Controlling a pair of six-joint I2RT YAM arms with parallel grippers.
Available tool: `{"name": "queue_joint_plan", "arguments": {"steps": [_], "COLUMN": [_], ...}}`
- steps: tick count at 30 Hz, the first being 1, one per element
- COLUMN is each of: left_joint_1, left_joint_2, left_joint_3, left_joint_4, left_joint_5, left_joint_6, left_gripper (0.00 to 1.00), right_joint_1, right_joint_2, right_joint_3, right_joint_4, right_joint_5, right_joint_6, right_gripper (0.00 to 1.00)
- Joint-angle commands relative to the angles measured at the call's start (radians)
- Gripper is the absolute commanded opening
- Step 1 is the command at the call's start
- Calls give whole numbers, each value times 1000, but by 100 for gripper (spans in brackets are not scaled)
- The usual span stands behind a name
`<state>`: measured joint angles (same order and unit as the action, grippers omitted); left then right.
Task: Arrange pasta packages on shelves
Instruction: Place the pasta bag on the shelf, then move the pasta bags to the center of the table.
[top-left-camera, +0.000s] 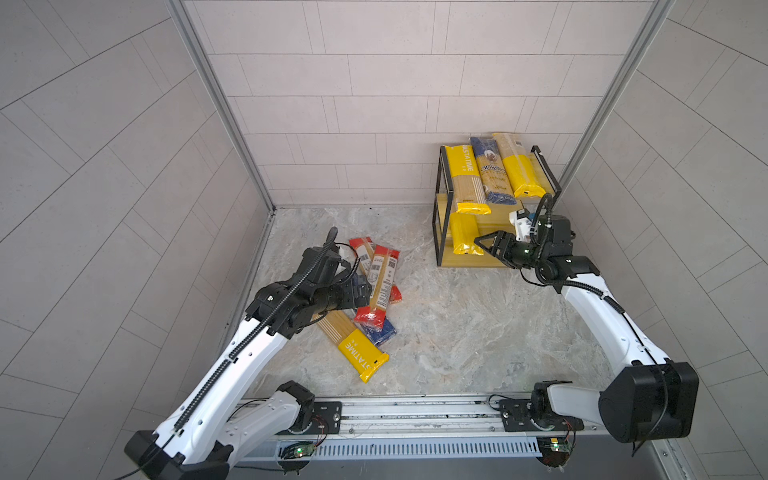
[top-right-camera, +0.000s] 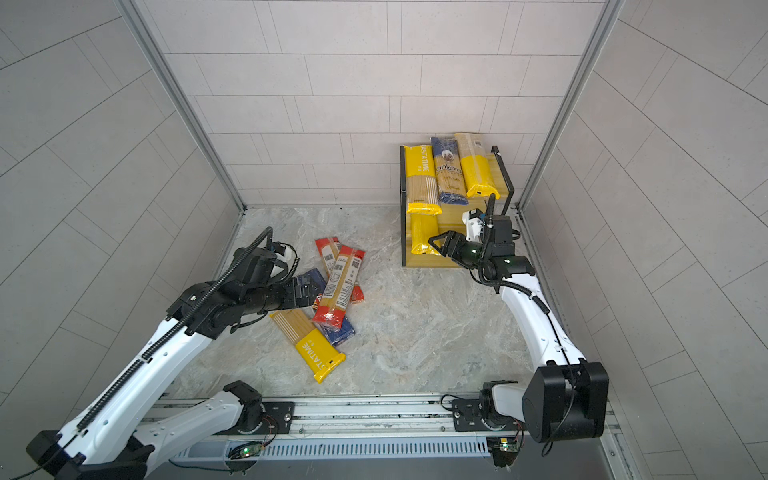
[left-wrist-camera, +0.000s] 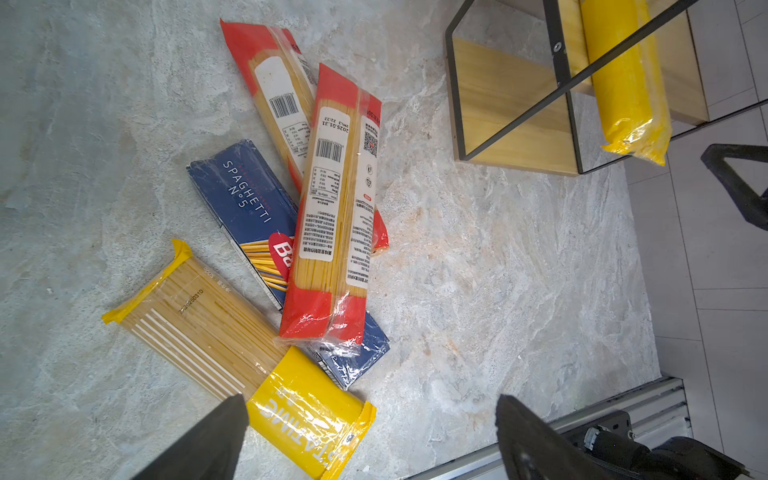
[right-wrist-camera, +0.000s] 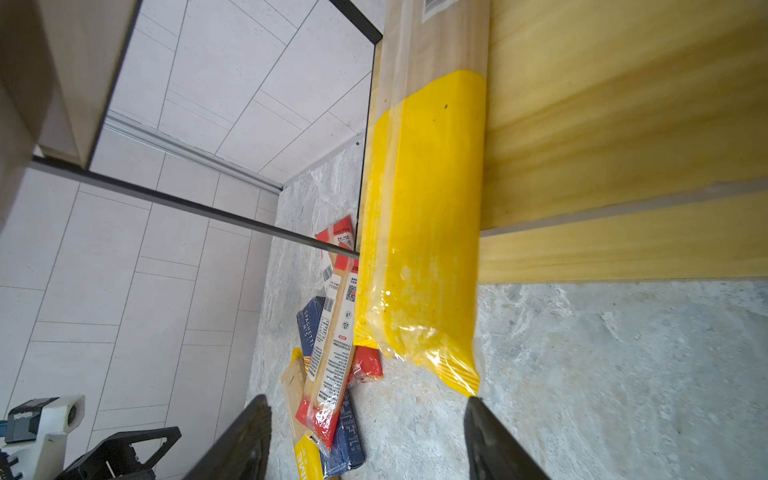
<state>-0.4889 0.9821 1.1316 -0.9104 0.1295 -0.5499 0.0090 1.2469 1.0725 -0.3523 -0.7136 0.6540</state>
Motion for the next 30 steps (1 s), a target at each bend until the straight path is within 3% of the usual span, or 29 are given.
{"name": "queue_joint_plan", "arguments": {"steps": [1,12,21,26,28,30], "left_joint_1": [6,7,7,9,9,8], "left_joint_2": [-16,-17,92,138,147,144], "left_joint_3": [-28,-92,-138,-159,-173,-182], "left_joint_4": [-13,-4,27,63,71,69], "left_joint_5": [-25,-61,-33,-16,-18,-22], "left_joint_6": [-9,-28,-40,-58,-66,-74], "left_gripper": [99,99,99,99,98,98], "right_joint_1": [-3,5,71,100,113,133], "right_joint_2": [-56,-245,-455,-565,-597,-620], "right_joint_3": [-11,-82,-203,-282,-316,-359], "right_joint_4": [-63,-236,-320,-343,-333,-298], "right_joint_5": [29,56,46,37,35,24], "right_joint_6": [-46,-123,-129,-119,-100,-63], "right_gripper": [69,69,71,78,87,90]}}
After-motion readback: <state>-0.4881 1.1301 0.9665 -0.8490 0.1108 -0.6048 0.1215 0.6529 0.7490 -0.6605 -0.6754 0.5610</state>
